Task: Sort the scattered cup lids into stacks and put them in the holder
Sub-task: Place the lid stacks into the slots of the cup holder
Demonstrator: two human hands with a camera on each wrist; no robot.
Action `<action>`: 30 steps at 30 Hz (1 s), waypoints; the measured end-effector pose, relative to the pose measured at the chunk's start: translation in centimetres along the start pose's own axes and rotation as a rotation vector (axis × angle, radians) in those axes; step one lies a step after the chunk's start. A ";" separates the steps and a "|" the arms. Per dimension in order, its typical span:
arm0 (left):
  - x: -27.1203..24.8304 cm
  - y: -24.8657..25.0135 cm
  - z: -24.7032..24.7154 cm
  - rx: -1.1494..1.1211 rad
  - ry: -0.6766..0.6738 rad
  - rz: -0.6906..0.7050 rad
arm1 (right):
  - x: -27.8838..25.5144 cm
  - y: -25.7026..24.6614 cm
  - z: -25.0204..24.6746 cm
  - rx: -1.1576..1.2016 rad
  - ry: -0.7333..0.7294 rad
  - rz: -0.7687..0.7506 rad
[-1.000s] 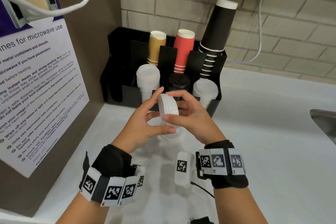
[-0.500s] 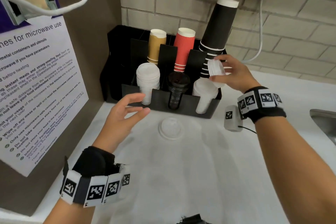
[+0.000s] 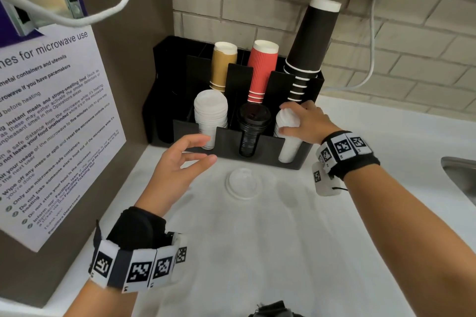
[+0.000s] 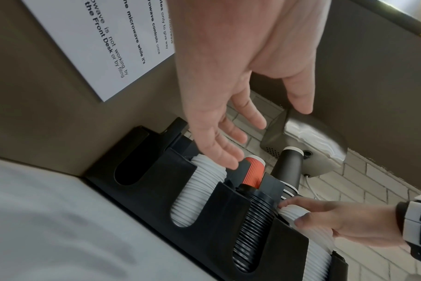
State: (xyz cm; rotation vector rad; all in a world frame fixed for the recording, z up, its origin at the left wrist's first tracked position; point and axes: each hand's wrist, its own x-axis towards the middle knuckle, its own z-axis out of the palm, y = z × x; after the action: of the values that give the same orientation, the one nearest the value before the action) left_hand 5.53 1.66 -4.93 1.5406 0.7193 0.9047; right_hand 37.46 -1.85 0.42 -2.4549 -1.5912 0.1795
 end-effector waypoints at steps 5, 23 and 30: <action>-0.1 0.3 0.0 0.002 -0.001 -0.002 | -0.2 -0.1 1.2 0.087 0.035 -0.007; -0.2 0.6 0.6 0.022 0.008 -0.019 | -2.6 -1.8 3.9 -0.377 0.043 -0.087; -0.2 0.5 0.4 0.016 0.020 -0.010 | -2.2 -2.3 4.0 -0.306 -0.014 -0.027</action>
State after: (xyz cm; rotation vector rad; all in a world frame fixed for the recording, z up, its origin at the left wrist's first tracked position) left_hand 5.77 1.22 -4.46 1.5425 0.7494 0.9100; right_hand 33.67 -2.49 -2.94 -2.6566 -1.7718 -0.0560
